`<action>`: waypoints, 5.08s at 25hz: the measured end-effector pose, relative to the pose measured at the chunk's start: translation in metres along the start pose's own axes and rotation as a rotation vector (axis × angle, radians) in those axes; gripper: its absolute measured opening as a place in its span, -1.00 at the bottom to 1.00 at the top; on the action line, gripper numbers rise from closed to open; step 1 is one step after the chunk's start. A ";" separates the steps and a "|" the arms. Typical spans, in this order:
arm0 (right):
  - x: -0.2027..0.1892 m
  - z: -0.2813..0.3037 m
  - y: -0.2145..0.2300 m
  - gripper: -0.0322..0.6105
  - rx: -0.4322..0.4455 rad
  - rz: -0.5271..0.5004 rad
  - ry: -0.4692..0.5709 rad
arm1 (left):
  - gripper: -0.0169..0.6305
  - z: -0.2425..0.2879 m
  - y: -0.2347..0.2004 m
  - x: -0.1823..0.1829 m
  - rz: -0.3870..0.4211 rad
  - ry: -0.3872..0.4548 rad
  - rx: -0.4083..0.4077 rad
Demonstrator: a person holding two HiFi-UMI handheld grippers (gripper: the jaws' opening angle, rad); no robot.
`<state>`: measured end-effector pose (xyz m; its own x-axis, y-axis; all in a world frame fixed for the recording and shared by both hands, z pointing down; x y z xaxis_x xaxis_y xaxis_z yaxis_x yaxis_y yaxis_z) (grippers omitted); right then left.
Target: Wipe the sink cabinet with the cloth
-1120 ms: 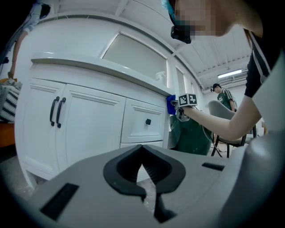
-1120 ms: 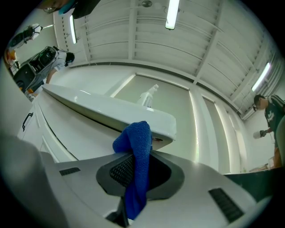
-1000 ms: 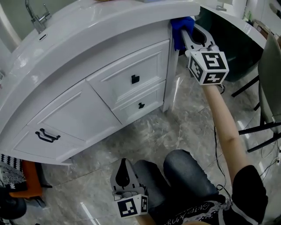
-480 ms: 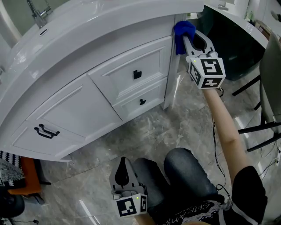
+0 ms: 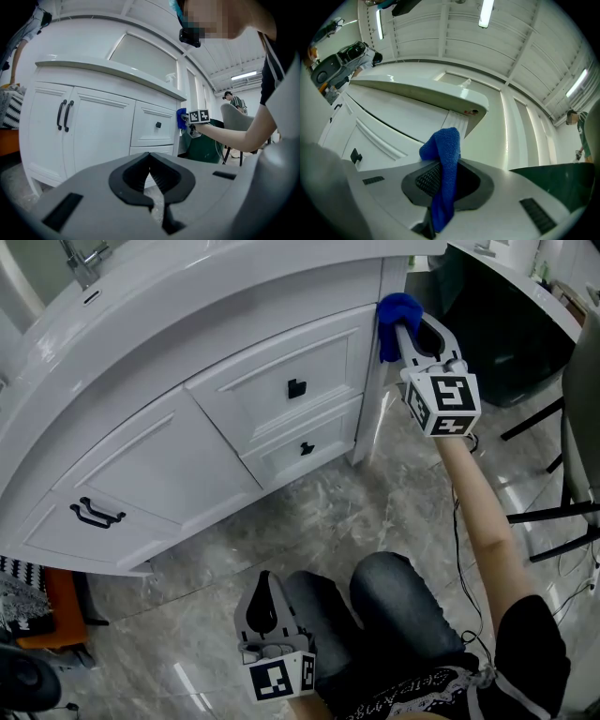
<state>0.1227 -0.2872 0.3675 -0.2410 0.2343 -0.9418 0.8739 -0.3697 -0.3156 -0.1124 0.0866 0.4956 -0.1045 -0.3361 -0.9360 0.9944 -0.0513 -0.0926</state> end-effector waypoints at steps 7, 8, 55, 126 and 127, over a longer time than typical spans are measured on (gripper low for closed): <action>-0.018 -0.002 -0.005 -0.71 0.015 0.012 -0.013 | -0.93 0.002 0.002 -0.001 0.002 -0.011 0.004; -0.020 -0.002 -0.006 -0.71 0.019 0.013 -0.015 | -0.93 0.002 0.003 -0.002 0.002 -0.012 0.002; -0.168 -0.017 -0.057 -0.71 0.067 0.051 -0.179 | -0.93 0.015 0.015 -0.012 0.004 -0.057 -0.025; -0.389 -0.021 -0.135 -0.72 0.278 0.007 -0.878 | -0.93 0.032 0.027 -0.023 0.008 -0.115 -0.050; -0.388 -0.021 -0.136 -0.72 0.274 0.006 -0.885 | -0.93 0.032 0.027 -0.023 0.008 -0.114 -0.049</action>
<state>0.1065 -0.3091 0.7780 -0.5702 -0.4985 -0.6530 0.7729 -0.5949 -0.2207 -0.0836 0.0631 0.5252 -0.0949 -0.4411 -0.8924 0.9945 -0.0028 -0.1043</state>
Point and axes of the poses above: the fingertips, and each gripper's own axes: z forward along the fingers, y to its right, x out of its top, the point moved 8 cm from there along -z, backward along the fingers, and after that the axes turned 12 degrees about -y, right-handed, at the moved point
